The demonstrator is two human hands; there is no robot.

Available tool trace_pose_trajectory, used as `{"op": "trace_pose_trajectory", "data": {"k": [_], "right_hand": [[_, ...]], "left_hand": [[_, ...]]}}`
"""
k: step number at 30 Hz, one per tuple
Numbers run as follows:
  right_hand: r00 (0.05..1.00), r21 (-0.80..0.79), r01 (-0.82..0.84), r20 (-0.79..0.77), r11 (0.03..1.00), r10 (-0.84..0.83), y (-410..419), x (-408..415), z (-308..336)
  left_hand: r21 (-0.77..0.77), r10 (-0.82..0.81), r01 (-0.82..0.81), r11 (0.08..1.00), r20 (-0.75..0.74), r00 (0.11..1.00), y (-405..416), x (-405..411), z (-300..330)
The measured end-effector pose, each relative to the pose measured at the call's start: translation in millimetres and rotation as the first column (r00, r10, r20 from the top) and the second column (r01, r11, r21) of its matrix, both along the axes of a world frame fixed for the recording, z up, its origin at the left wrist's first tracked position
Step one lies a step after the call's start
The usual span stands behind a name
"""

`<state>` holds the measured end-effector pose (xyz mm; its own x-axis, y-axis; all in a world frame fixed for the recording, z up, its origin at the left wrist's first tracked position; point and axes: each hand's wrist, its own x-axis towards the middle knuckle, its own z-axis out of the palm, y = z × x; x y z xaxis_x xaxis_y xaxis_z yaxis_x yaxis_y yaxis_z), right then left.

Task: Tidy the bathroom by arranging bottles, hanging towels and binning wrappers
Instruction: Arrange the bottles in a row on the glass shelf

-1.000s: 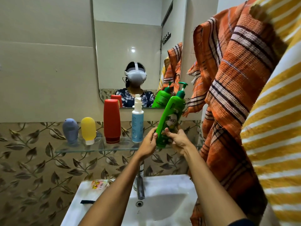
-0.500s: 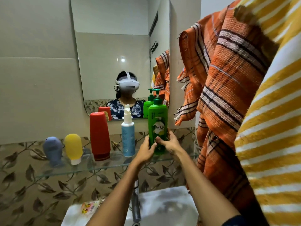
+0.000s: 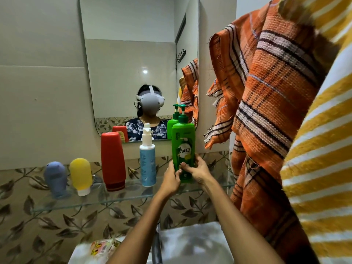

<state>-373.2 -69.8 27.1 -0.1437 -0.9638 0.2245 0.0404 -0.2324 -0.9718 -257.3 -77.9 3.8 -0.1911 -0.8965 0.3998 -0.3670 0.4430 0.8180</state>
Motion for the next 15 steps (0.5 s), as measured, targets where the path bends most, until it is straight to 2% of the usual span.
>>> {"op": "trace_pose_trajectory", "data": {"k": [5, 9, 15], "right_hand": [[0.986, -0.020, 0.150, 0.078, 0.988, -0.148, 8.2, 7.3, 0.4], [0.957, -0.074, 0.270, 0.132, 0.960, -0.259, 18.7, 9.4, 5.1], [0.900, -0.159, 0.375, 0.300, 0.913, -0.318, 46.9, 8.6, 32.5]], "left_hand": [[-0.058, 0.147, -0.153, 0.987, -0.086, 0.985, 18.6, -12.3, 5.5], [-0.230, 0.267, -0.283, 0.931, -0.095, 0.959, 35.7, -22.8, 10.8], [-0.340, 0.247, -0.297, 0.892, -0.184, 0.951, 65.0, -36.5, 30.1]]}}
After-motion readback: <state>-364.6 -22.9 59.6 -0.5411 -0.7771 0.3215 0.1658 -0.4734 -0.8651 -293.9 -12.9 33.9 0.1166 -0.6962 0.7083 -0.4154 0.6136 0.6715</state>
